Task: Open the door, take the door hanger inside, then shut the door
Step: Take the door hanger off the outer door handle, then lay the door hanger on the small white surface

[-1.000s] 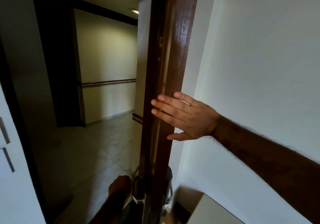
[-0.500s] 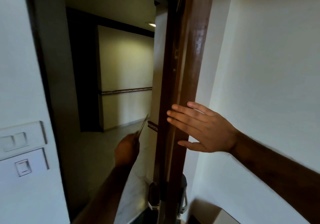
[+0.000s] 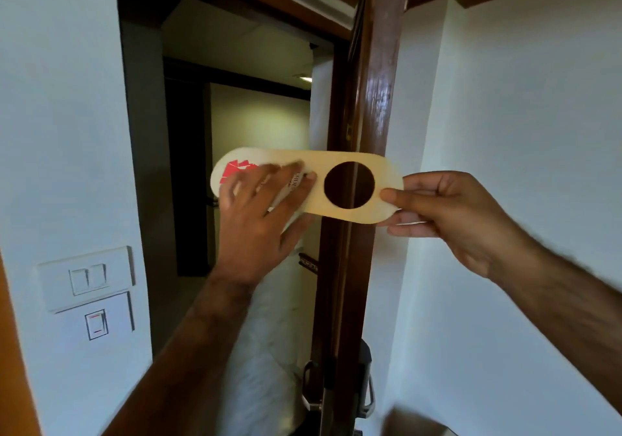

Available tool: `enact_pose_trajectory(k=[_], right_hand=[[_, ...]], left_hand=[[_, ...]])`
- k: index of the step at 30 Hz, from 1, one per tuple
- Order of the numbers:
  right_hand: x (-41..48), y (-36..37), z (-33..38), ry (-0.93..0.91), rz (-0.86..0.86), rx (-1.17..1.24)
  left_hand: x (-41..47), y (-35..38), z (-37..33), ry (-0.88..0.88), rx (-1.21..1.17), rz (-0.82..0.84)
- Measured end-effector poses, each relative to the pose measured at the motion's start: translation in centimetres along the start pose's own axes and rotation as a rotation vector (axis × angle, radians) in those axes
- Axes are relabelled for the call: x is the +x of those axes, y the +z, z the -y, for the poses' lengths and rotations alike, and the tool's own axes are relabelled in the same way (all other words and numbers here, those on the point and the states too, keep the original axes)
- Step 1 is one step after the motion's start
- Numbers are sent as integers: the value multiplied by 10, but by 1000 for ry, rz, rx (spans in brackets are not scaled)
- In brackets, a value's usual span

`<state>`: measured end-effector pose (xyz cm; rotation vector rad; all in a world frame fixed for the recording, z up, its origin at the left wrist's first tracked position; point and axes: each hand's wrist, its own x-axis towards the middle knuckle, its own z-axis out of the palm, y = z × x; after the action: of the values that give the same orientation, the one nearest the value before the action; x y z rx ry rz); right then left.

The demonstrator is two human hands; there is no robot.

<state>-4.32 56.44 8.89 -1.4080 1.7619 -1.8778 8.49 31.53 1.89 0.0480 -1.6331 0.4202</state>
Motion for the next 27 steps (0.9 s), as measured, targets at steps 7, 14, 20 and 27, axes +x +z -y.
enact_pose_trajectory(k=[7, 14, 20, 27], right_hand=[[-7, -78, -15, 10, -103, -30], [-4, -167, -75, 121, -297, 27], [-13, -260, -164, 266, -592, 111], [-66, -367, -339, 516, -827, 96]], left_hand=[[22, -9, -15, -993, -822, -239], [48, 15, -96, -798, -948, -234], [40, 85, -194, -546, -790, 84], [-60, 249, -317, -718, -756, 418]])
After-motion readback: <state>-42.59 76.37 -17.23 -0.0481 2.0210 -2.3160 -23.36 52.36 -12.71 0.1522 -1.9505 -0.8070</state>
